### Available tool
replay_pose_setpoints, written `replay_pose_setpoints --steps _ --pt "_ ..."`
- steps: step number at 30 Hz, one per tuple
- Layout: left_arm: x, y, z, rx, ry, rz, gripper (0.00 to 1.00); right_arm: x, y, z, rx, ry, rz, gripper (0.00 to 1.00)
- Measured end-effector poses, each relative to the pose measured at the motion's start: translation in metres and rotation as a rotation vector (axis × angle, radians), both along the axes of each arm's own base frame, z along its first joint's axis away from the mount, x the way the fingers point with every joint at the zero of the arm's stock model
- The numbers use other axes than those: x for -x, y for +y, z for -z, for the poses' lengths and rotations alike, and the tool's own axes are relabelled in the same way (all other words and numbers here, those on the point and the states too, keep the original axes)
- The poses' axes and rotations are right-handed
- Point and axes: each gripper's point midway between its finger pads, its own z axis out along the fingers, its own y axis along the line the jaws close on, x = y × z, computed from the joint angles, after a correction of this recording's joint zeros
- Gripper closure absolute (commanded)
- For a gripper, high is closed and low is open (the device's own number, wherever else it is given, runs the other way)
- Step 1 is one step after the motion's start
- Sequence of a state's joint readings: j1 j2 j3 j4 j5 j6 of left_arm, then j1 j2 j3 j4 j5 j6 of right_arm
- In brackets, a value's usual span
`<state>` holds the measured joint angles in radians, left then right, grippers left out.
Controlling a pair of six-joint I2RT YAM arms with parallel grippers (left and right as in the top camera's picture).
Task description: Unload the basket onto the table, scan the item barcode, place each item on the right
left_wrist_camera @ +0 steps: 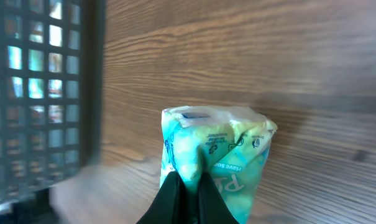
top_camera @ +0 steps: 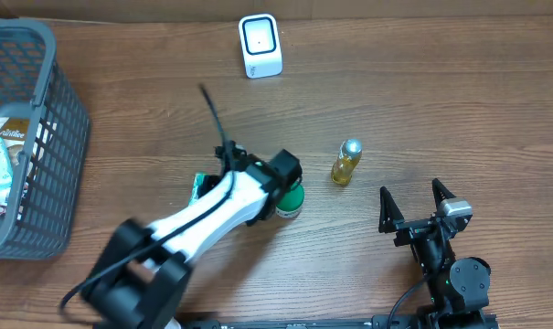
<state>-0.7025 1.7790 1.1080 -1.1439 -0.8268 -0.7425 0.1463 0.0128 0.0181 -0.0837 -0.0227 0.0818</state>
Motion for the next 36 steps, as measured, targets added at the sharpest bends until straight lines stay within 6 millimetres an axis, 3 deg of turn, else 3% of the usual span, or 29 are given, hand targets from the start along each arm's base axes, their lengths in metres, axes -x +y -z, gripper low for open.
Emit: replay_pose_setpoints --steps 8,14,36 --pt "0.001 -0.012 0.014 -0.13 -0.004 0.073 0.96 0.0 0.0 0.0 0.0 0.0 0.0 0.0" --pt "0.002 -0.023 0.022 -0.091 -0.016 0.08 0.96 0.0 0.0 0.0 0.0 0.0 0.0 0.0" --pt "0.014 -0.031 0.048 0.0 0.012 0.065 0.96 0.0 0.0 0.0 0.0 0.0 0.0 0.0"
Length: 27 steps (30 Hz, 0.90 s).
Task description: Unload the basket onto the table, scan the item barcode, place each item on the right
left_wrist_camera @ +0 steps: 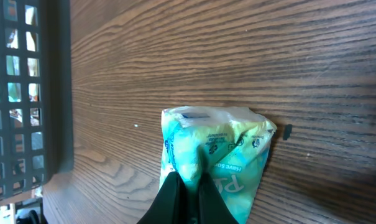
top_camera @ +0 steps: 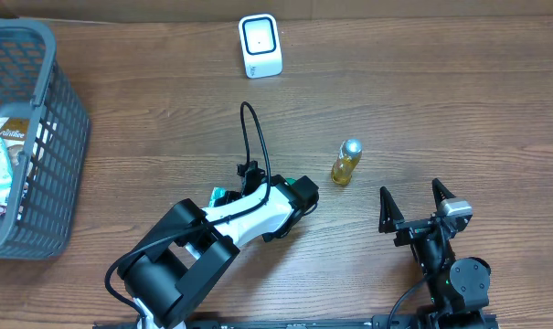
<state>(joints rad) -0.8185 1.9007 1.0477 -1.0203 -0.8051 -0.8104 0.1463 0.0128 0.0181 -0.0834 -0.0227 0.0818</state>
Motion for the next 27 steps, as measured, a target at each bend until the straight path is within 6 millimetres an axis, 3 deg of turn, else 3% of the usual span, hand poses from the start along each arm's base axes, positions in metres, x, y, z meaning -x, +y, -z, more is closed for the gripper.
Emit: replay_pose_setpoints --steps 27 --pt "0.0011 -0.0029 -0.0025 0.011 0.02 -0.007 0.94 0.0 -0.0001 0.0 0.0 0.0 0.0 0.0"
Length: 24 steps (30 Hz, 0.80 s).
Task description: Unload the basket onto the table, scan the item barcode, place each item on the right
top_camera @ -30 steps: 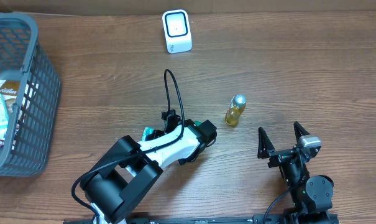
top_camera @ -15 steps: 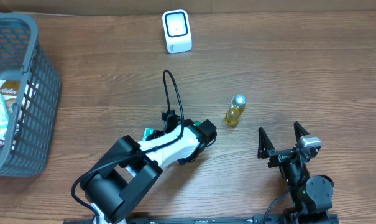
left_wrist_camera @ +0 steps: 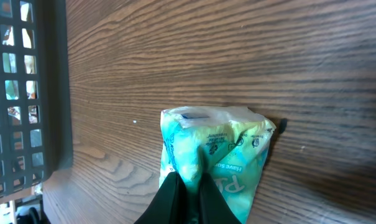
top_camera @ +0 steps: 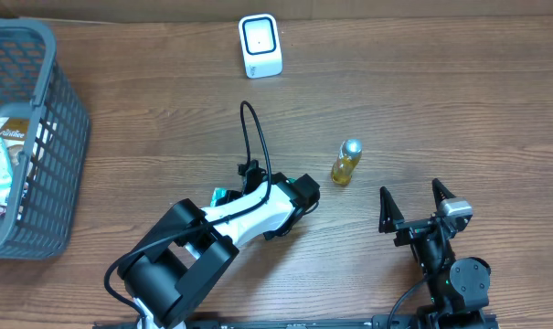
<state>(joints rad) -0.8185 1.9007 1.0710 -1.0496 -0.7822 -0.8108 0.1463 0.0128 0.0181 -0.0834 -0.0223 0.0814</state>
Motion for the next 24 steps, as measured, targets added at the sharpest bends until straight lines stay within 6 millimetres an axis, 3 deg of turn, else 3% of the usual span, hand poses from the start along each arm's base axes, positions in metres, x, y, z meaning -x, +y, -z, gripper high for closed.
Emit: replay_pose_setpoints --steps 13,24 --pt "0.0032 -0.0023 0.0032 0.022 0.02 -0.011 0.95 0.0 0.0 0.0001 -0.001 0.001 0.0 0.0" --pt "0.0029 -0.0035 0.004 0.03 0.019 -0.012 0.87 0.0 0.0001 0.0 0.0 0.0 0.0 0.0"
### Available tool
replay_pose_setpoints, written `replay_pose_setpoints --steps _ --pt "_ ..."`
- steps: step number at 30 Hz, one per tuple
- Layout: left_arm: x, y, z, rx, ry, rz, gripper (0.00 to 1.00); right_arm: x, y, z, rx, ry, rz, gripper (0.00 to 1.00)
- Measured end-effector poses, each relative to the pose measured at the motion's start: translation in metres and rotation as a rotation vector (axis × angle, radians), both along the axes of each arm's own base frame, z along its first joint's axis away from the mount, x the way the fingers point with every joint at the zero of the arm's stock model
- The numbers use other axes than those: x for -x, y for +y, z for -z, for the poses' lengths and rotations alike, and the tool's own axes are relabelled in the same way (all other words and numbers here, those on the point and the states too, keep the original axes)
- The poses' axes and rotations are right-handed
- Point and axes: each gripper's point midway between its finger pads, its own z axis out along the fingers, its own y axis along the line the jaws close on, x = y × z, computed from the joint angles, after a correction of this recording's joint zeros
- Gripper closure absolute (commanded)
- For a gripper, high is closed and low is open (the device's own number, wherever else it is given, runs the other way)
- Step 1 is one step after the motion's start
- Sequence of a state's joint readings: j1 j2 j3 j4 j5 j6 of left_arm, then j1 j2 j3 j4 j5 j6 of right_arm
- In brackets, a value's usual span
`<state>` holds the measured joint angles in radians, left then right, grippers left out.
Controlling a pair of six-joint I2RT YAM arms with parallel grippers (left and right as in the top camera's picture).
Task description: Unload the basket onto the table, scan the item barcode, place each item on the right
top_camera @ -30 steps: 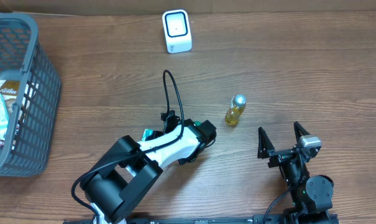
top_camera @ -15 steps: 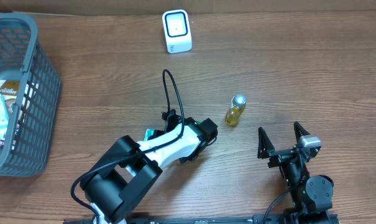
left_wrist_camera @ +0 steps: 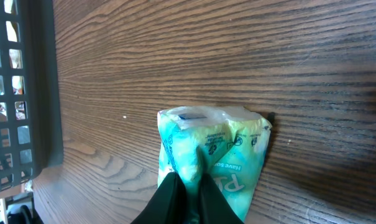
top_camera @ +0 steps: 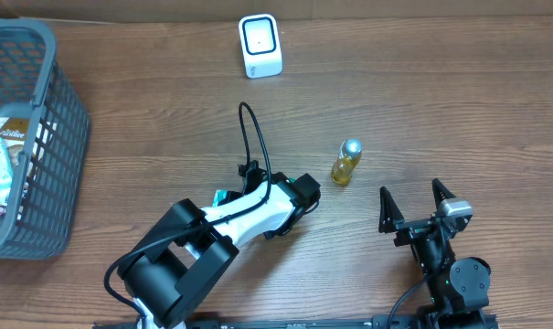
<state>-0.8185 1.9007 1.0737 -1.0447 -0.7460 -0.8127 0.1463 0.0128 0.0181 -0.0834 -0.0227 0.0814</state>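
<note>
A teal and green plastic packet (left_wrist_camera: pixel 212 152) with white print is pinched between the black fingers of my left gripper (left_wrist_camera: pixel 189 177), which is shut on it. The packet's far end is close over the wooden table; contact cannot be told. In the overhead view only a teal corner of the packet (top_camera: pixel 219 195) shows beside the left gripper (top_camera: pixel 228 196), under the white arm. The white scanner (top_camera: pixel 260 46) stands at the table's far edge. My right gripper (top_camera: pixel 420 203) is open and holds nothing, near the front right.
A small yellow bottle with a silver cap (top_camera: pixel 345 162) stands right of the left arm. A grey mesh basket (top_camera: pixel 47 137) with several packets in it fills the left side, and its wall (left_wrist_camera: pixel 23 93) shows in the left wrist view.
In the left wrist view the basket wall sits slightly farther left and the table grain has shifted a little. The packet stays gripped the same way. The overhead view looks unchanged.
At first the left arm was stretched out and blurred, holding the packet at mid-table. Then the arm was folded with the packet low over the table left of the bottle. It has stayed there with only small shifts; the right arm has not moved.
</note>
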Motion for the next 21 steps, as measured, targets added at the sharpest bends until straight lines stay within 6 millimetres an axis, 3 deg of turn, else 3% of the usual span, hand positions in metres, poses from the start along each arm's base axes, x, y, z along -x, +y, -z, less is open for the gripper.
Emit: replay_pose_setpoints --steps 3,6,21 --pt "0.0 -0.0004 0.0003 0.003 0.0 -0.001 0.85 0.0 0.0 0.0001 0.0 0.0 0.0 0.0" --pt "0.0001 -0.0006 0.0005 0.004 0.001 -0.001 0.72 0.0 0.0 0.0001 0.0 0.0 0.0 0.0" --pt "-0.001 -0.0054 0.0025 0.033 -0.002 -0.009 0.74 0.0 0.0 0.0 0.0 0.0 0.0 0.0"
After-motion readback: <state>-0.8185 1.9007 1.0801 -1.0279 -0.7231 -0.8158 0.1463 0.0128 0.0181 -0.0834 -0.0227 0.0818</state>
